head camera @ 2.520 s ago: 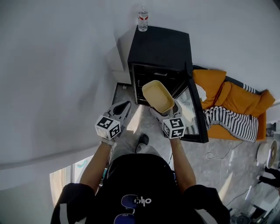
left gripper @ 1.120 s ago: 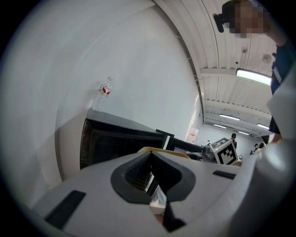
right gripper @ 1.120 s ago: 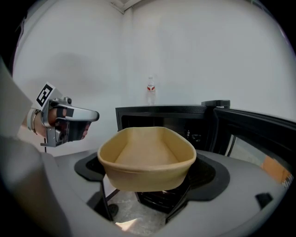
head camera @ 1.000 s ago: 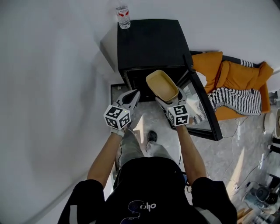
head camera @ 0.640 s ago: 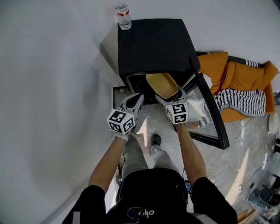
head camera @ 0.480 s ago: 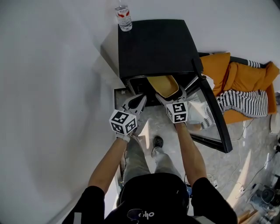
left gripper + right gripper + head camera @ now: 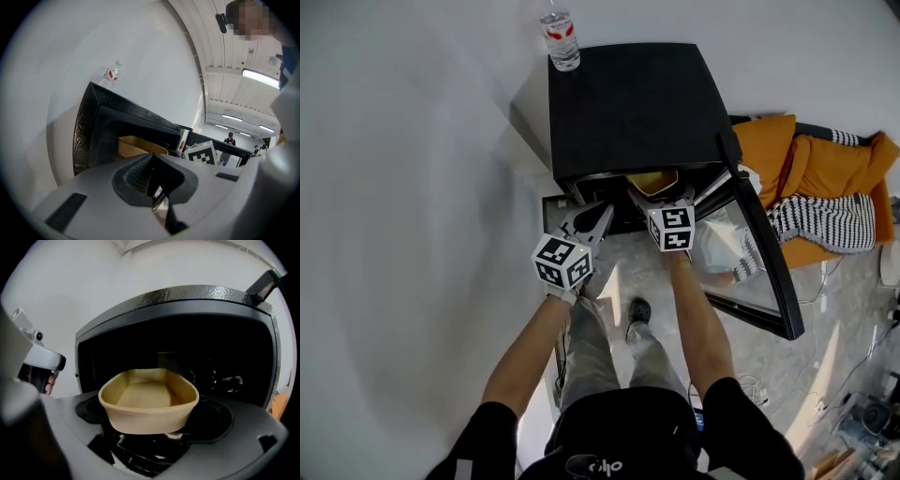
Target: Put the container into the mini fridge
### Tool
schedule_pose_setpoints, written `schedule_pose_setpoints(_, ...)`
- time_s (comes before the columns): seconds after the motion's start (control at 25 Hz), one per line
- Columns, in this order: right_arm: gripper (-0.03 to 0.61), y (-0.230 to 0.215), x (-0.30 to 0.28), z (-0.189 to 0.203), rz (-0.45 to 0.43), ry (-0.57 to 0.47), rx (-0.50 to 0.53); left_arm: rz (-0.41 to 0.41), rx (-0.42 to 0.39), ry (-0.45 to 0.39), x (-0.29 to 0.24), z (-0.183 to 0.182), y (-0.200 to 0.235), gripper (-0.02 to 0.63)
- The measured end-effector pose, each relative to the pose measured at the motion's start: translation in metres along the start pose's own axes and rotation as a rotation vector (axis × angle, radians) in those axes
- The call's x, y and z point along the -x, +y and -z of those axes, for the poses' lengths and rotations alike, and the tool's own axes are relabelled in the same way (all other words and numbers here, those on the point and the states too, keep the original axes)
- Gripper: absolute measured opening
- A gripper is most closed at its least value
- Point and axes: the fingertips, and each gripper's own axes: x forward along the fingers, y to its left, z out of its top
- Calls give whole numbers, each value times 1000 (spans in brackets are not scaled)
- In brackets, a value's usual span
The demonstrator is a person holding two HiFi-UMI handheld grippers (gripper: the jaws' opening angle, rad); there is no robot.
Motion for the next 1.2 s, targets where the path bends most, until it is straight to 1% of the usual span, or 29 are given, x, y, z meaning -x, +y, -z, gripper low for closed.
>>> schedule_pose_setpoints(0.56,526,-8,-27,4,55,6,-26,4,-8,-1,-11,-3,20,5)
schedule_pose_setpoints(0.76,527,-9,-31,11,59,18,-2,3,1,-2,-13,1,24,5)
schedule_pose_setpoints(0.96,528,-7,-36,17,75,54,46,2,14,-3,-14,5,28,5)
schedule_pose_setpoints(1.2,528,-4,-42,20,68,105,43,-1,30,-5,-14,7,30,5)
